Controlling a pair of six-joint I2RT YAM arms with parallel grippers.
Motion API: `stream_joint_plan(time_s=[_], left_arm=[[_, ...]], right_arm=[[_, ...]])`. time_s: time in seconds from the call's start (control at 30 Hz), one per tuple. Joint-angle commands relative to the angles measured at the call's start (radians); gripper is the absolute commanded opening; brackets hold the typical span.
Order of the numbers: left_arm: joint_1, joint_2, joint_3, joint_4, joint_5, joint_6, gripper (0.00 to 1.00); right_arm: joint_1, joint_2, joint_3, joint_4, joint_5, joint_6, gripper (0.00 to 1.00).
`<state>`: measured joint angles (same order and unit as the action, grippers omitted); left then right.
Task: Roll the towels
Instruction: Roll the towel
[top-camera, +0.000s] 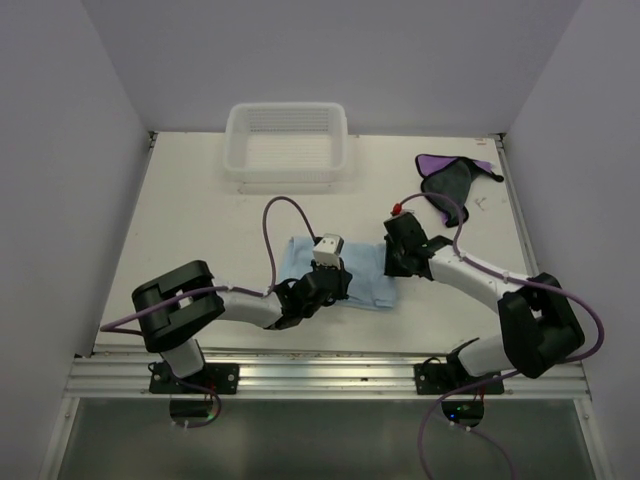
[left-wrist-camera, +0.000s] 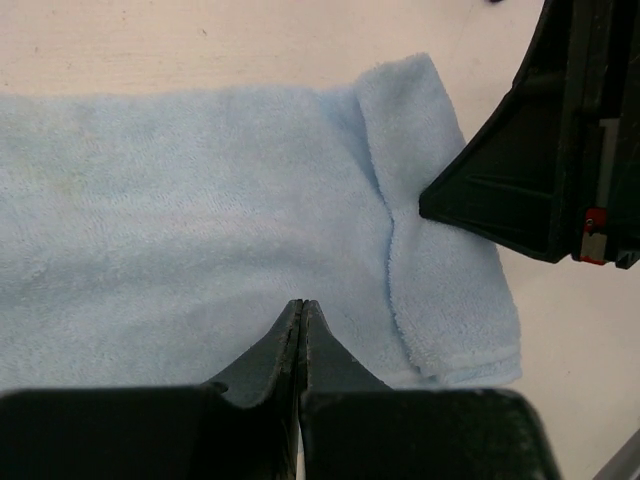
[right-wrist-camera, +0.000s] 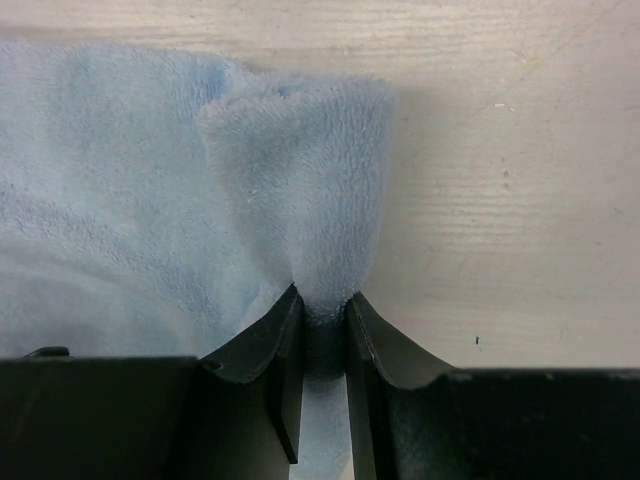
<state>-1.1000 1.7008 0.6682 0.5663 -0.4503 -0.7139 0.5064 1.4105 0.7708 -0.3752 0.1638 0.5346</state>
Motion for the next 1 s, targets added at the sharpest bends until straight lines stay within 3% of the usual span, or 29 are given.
stream_joint_plan(time_s=[0.0,0.5,0.83,0.97], left_arm=[[-0.003,-0.049,-0.001,0.023,-0.001,0.005,0.0],[-0.003,-0.035,0.014,0.11,0.111,0.024,0.01],[-0.089,-0.032,-0.004,0.207,0.091,0.168,0.44],[-0.165,-0.036,-0.061,0.297,0.036,0.247,0.71]], right_arm=[[0.015,-0.012,0.054,-0.073,0.078,-0.048,0.23],[0.069,0.105,0.191,-0.203,0.22,-0.004,0.23],[0.096,0.182,0.266,-0.258,0.191,0.053,0.24],[0.098,0.182,0.275,-0.269,0.163,0.082,0.24]])
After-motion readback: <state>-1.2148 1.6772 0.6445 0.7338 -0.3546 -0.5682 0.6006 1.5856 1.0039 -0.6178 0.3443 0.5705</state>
